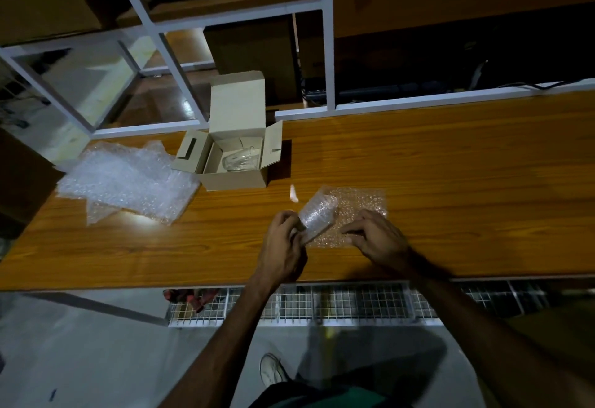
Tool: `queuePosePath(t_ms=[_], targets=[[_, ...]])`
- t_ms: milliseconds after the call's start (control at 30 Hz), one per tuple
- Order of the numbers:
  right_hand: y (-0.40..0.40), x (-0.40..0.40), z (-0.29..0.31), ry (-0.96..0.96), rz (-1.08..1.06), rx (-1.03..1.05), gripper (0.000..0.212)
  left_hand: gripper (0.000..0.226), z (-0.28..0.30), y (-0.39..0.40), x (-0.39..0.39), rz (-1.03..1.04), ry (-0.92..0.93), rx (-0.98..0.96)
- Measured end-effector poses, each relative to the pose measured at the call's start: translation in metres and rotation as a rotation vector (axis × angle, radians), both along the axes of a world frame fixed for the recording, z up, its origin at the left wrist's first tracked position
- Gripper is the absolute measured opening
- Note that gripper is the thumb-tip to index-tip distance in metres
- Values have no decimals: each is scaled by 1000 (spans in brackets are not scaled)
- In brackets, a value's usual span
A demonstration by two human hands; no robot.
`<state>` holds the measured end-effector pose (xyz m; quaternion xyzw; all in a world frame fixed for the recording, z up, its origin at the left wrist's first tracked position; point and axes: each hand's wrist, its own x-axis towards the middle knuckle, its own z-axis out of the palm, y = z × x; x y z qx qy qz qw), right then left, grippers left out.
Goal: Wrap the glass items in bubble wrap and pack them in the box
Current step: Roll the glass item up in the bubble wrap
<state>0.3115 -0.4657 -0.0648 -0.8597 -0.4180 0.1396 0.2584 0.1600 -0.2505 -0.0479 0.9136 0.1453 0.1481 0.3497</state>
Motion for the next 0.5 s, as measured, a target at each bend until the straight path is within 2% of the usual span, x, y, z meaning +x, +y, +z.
queuePosePath(t_ms=[167,233,300,400,500], targets=[[-8,4,5,-3,39,-18,38,33,21,3,15,87,136,-184],[-13,6,6,-23,54,-30,41,53,29,6,21,69,219,-250],[-16,6,7,-46,62,-33,42,65,34,8,26,29,333,-238],[-17,5,7,-81,50,-49,41,53,37,8,31,-51,453,-155],[-15,5,3,-121,37,-27,29,44,39,6,32,-95,478,-158]])
